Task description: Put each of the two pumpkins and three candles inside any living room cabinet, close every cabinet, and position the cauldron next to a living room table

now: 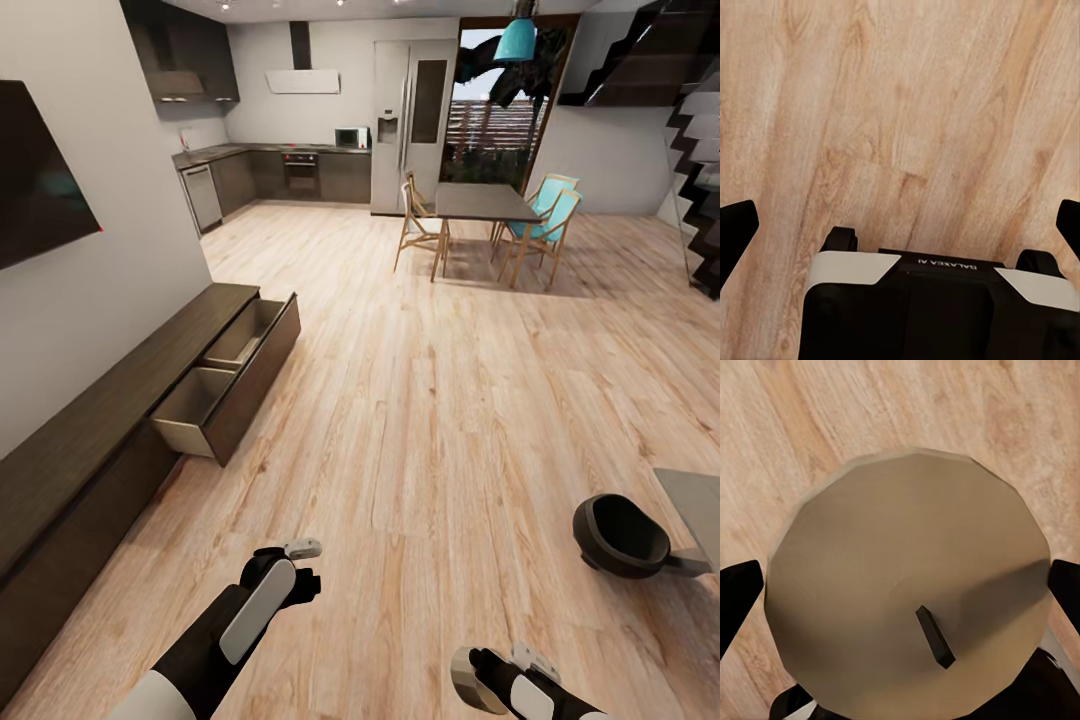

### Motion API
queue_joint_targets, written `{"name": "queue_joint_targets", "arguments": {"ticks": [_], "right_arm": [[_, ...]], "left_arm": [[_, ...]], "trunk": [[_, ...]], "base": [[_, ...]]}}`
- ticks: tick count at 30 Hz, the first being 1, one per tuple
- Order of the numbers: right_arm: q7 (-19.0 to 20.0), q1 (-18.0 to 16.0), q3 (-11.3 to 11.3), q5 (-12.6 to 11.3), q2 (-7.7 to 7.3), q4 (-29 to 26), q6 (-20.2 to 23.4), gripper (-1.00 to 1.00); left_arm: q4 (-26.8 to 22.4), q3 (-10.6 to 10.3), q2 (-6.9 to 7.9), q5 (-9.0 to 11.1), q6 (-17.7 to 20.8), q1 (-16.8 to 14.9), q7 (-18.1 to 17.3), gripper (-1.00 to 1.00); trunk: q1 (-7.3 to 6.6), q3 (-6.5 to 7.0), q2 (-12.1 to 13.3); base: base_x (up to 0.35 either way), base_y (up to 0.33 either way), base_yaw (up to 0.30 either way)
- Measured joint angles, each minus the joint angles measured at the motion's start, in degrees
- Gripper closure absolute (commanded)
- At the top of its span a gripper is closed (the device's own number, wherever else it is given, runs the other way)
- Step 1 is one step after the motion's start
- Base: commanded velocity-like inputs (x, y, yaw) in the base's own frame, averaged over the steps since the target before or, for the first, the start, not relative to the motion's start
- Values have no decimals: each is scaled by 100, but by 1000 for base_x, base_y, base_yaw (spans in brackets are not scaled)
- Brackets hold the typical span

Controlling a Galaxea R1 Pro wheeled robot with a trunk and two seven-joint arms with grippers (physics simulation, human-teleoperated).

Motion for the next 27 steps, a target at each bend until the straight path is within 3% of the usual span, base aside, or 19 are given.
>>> {"name": "queue_joint_targets", "arguments": {"ticks": [27], "right_arm": [[3,0,-2,0,0,0,8,100]], "left_arm": [[3,0,-1,2,0,0,0,-100]], "trunk": [[0,258,0]], "base": [[0,0,0]]}}
